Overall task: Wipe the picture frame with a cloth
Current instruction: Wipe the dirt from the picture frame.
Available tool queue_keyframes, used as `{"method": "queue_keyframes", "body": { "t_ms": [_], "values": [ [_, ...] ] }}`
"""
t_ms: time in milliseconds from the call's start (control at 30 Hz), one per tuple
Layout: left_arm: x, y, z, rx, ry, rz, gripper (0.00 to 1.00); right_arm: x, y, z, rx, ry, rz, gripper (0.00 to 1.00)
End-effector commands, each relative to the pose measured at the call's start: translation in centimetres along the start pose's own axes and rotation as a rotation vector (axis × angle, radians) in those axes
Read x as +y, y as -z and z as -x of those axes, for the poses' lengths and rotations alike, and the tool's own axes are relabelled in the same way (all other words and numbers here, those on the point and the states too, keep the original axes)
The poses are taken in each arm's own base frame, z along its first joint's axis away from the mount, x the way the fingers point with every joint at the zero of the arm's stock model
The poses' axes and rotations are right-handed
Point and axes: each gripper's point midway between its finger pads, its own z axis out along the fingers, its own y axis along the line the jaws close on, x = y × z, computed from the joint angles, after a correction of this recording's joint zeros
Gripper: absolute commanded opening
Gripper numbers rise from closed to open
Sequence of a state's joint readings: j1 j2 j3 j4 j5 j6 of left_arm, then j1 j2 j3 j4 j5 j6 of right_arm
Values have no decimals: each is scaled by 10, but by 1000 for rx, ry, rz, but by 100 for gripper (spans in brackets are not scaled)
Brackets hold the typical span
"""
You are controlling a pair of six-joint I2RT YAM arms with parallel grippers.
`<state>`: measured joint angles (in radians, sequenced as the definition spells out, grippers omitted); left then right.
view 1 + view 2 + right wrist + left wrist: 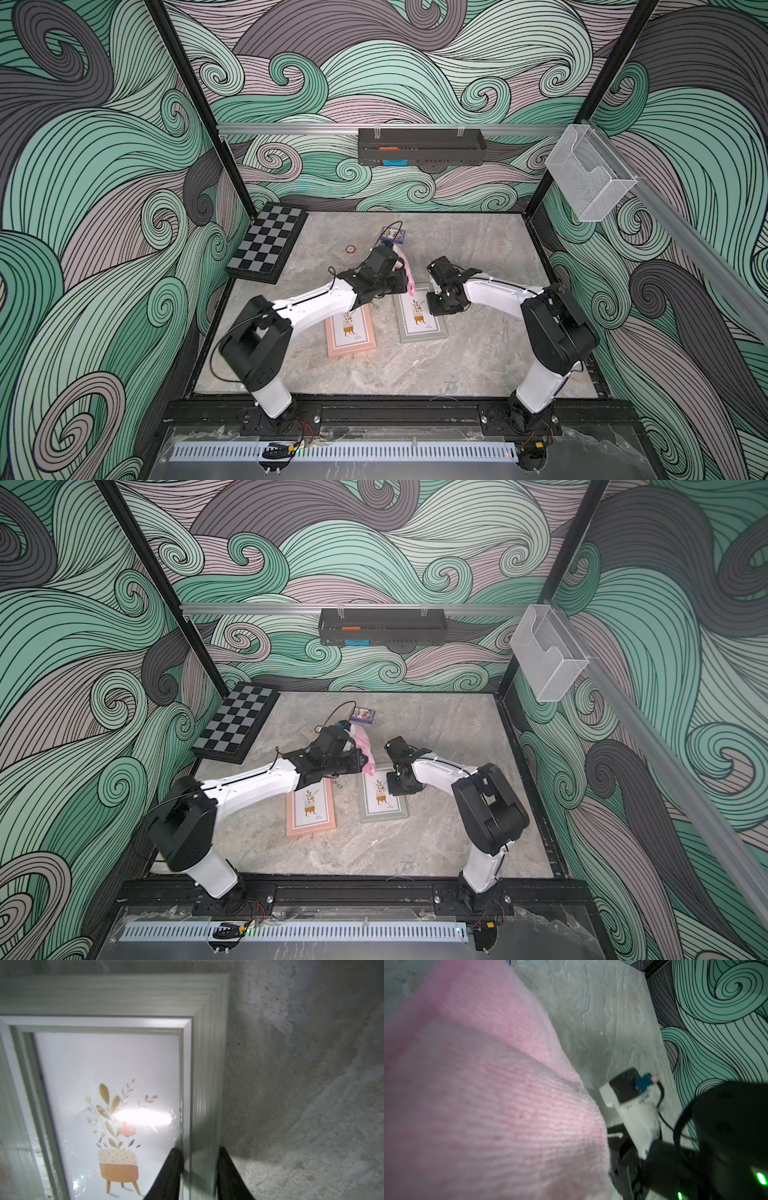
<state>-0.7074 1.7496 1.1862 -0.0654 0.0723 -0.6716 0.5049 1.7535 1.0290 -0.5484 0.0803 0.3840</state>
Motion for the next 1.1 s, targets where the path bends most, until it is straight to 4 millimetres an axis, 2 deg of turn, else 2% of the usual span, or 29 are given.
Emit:
{"method": "queue_keyframes", "body": {
  "t_ms": [0,100,167,500,533,633,900,967,1067],
  "values": [
    [3,-44,5,32,46,-39,0,-27,-12,-39,142,-13,-99,29],
    [-10,-76,-8,90,80,-143,0,-28,-14,-36,149,-13,-94,29],
    [-15,-89,-16,109,105,-181,0,-27,-15,-34,148,-14,-87,29],
    [-42,-126,-47,204,145,-280,0,-14,-21,-35,166,-31,-13,28],
    [-40,-127,-51,206,142,-265,0,-14,-21,-35,166,-30,-13,28],
    [-20,-117,-54,185,119,-155,0,-15,-21,-35,165,-28,-16,28],
    [56,-61,-58,149,-20,229,0,-14,-15,-31,144,-26,-8,28],
    [64,-58,-63,157,-32,253,0,-14,-14,-30,143,-26,-5,28],
    [58,-67,-71,192,-16,215,0,-13,-14,-30,139,-24,-3,27]
  ]
}}
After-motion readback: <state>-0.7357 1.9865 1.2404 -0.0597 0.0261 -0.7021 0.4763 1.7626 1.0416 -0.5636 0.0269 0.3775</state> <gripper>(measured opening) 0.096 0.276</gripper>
